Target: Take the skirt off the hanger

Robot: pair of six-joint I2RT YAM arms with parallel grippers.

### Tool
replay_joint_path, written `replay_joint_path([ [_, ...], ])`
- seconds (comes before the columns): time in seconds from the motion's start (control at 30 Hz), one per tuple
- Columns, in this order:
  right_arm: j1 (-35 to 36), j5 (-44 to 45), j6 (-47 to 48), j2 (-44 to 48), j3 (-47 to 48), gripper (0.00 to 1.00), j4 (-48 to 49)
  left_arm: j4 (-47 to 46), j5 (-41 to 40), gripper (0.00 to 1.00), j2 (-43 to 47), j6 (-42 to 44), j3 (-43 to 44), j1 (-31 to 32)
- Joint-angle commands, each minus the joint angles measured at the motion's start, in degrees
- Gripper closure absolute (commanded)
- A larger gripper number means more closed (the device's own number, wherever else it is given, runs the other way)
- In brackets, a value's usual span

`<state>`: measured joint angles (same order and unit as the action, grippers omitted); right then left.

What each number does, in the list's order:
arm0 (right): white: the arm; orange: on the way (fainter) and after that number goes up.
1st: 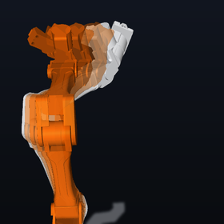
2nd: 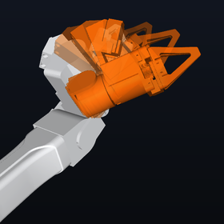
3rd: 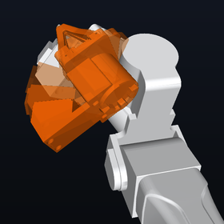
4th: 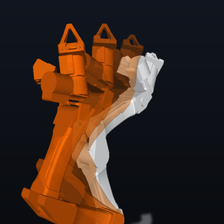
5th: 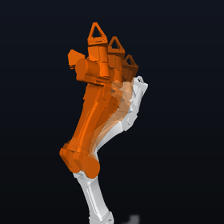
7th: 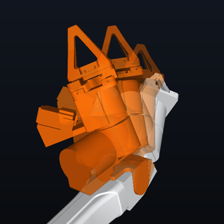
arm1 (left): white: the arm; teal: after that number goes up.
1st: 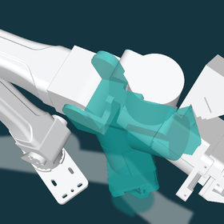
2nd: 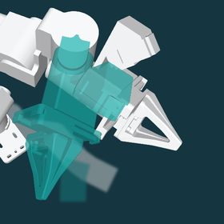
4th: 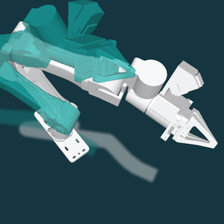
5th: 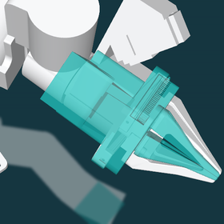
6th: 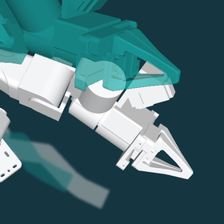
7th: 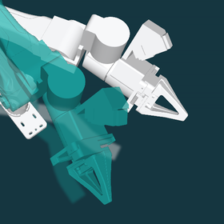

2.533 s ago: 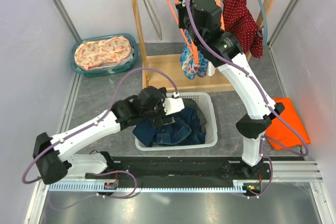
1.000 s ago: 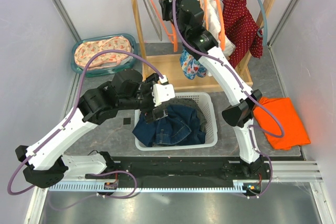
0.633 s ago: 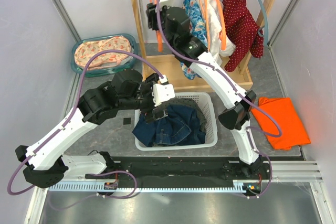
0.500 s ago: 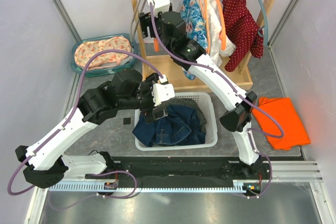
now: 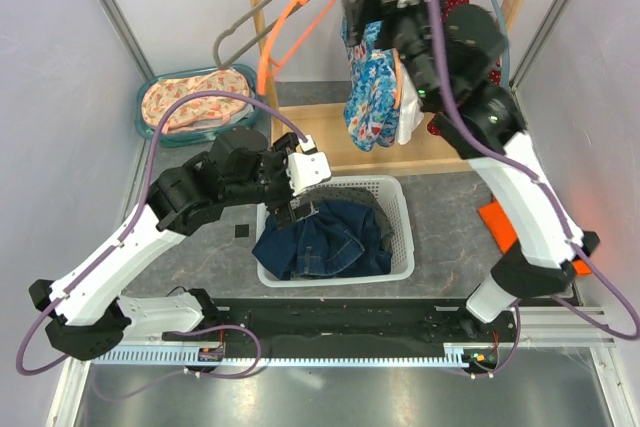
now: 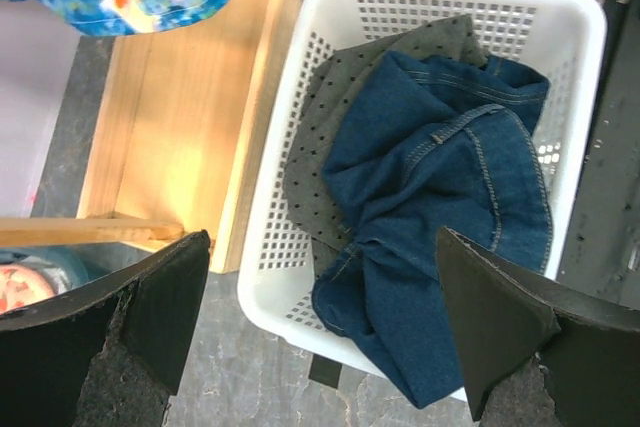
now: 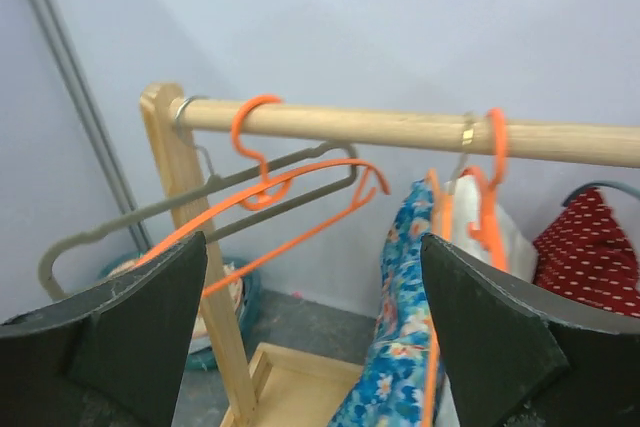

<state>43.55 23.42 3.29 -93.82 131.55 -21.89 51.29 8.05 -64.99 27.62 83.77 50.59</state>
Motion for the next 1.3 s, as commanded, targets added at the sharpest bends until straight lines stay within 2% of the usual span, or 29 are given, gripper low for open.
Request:
replay_joint_path([
  [0.0,-3.3,1.2,-0.9,0.0,-0.1,0.09,-3.1,-3.2,-0.7,0.00,0.7,-2.6,0.0,-0.8],
  [0.17,-7.9,-2.7,-6.7,-4.2,5.3,0.20,-8.4,-6.3,-5.1,0.00,0.7,-6.0,-2.8,-2.2],
  [0.27,-9.4,-3.6,-8.9,-5.8,5.2,0.23,-10.4,-6.3,-3.2,0.00,0.6,-5.6,-4.5,-2.8],
  [0.73,-14.3,-6.3,-12.0,-3.6,-3.4,0.27,-11.2,-5.8,-4.4,0.00,1.6,-6.1,-3.8,-3.2],
  [1.07,-15.8,-9.4,-13.7,-6.3,-4.5,0.34,-12.0,-5.7,-3.7,0.00,1.6,-6.2,-2.7,-3.4],
  [1.17,-15.8,-10.1,-13.9,-7.2,-4.2,0.38,-12.2,-5.7,-3.7,0.00,1.7,-6.2,-2.9,-3.4],
  [1.27,-15.8,-10.5,-14.3,-7.7,-4.1,0.48,-12.6,-5.7,-3.8,0.00,2.0,-6.2,-3.1,-3.4],
])
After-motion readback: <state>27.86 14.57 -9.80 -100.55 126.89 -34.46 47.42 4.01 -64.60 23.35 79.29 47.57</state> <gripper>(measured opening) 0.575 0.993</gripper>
